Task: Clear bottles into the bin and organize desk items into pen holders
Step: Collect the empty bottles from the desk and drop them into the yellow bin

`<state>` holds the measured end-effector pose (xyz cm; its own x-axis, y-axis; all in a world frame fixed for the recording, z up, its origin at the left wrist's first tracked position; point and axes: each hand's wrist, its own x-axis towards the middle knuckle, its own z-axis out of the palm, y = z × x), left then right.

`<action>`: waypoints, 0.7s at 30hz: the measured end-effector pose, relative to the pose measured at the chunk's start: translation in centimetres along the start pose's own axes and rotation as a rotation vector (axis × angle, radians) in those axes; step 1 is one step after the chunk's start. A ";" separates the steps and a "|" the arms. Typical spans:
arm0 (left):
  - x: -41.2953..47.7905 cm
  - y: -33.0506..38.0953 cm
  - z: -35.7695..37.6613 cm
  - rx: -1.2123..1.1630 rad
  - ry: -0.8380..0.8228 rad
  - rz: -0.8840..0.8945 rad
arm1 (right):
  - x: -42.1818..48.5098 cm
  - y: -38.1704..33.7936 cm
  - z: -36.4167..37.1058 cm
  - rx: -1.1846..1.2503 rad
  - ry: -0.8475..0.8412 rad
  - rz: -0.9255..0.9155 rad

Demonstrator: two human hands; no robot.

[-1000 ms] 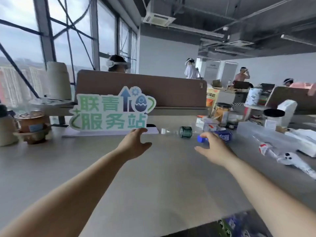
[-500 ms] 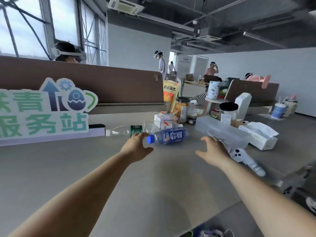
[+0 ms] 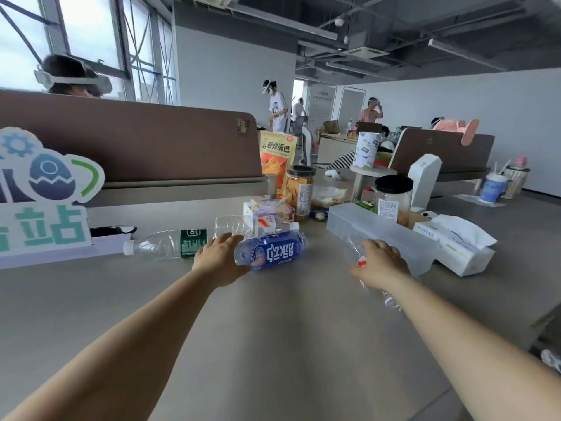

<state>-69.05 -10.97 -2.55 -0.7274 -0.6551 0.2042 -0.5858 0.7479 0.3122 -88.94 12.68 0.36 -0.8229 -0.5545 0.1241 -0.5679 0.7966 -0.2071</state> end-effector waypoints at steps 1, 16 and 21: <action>0.3 0.0 0.4 0.014 -0.013 -0.014 | 0.5 0.4 0.3 -0.004 -0.013 0.017; -11.4 -7.1 -6.2 -0.078 0.190 -0.097 | -3.8 -11.1 1.0 0.519 0.003 -0.093; -23.0 -15.9 -14.1 0.000 0.391 -0.305 | -13.0 -24.8 1.8 0.794 0.045 -0.436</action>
<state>-37.97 -9.27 0.88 -0.3346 -0.8354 0.4360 -0.7510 0.5159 0.4121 -64.12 -0.28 2.19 -0.5470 -0.7447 0.3823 -0.6649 0.1091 -0.7389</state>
